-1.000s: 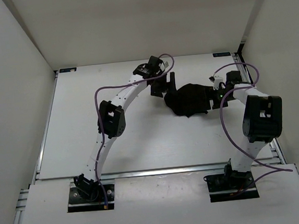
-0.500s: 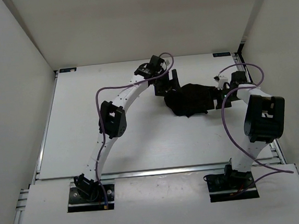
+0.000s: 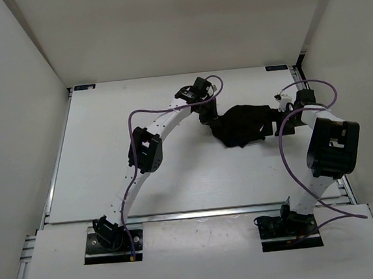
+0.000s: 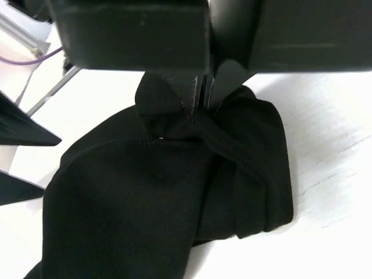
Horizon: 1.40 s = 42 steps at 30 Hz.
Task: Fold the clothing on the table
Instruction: Flatten the skirt out
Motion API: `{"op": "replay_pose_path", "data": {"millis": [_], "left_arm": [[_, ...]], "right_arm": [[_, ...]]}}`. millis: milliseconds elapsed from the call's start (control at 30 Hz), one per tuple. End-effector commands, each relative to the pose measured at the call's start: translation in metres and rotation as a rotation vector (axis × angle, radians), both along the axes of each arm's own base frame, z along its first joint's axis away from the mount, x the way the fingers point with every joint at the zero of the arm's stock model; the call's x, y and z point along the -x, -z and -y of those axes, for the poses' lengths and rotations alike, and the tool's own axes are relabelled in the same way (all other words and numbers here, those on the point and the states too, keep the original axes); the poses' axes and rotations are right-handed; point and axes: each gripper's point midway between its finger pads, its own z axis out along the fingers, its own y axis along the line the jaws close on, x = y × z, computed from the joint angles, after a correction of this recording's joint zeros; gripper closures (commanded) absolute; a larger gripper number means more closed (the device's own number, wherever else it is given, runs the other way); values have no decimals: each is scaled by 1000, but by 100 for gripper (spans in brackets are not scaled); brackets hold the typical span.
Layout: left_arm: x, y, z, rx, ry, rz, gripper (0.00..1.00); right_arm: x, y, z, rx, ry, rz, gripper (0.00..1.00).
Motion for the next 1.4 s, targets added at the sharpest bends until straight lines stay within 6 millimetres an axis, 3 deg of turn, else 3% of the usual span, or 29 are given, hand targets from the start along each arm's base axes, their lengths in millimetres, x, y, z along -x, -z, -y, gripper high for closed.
{"op": "replay_pose_path", "data": {"millis": [0,100,167,333,367,400,433,500,667,700,800,933,1067,1200,1367], "left_arm": [[-6,-30,-1,29,8,50,100],[-10,-48,-6,17,17,109,100],[-17,-73,-9,29,26,181,100],[-42,-187,-9,183,-53,467,100],[-38,-199,-12,209,-70,479,100],[-44,-229,-9,288,-98,548,100],[-45,-232,-9,298,-107,559,100],[-40,-258,-3,351,-111,587,100],[-14,-287,16,398,-58,602,100],[-8,-279,22,407,-54,569,100],[7,-306,30,478,-51,602,100],[9,-329,29,477,-66,659,100],[1,-326,19,447,-79,684,100],[4,-322,17,409,-65,705,100],[2,-323,8,397,-89,721,100]], "right_arm": [[-1,-15,1,-6,0,46,14],[-1,-15,-1,-9,1,41,14],[-4,-16,0,-17,4,47,15],[-11,-31,-2,-89,32,63,14],[-14,-36,-5,-103,27,74,14],[-16,-44,-11,-146,11,84,11],[-14,-48,-18,-166,-7,78,10],[-16,-64,-32,-270,-36,96,4],[-15,-76,-62,-419,-19,53,2],[-13,-76,-63,-424,-19,51,2],[-13,-83,-71,-469,-51,57,2],[-16,-95,-81,-464,-89,97,4],[-18,-105,-83,-454,-101,142,4],[-21,-115,-71,-449,-78,176,3],[-13,-141,-70,-515,-91,181,0]]}}
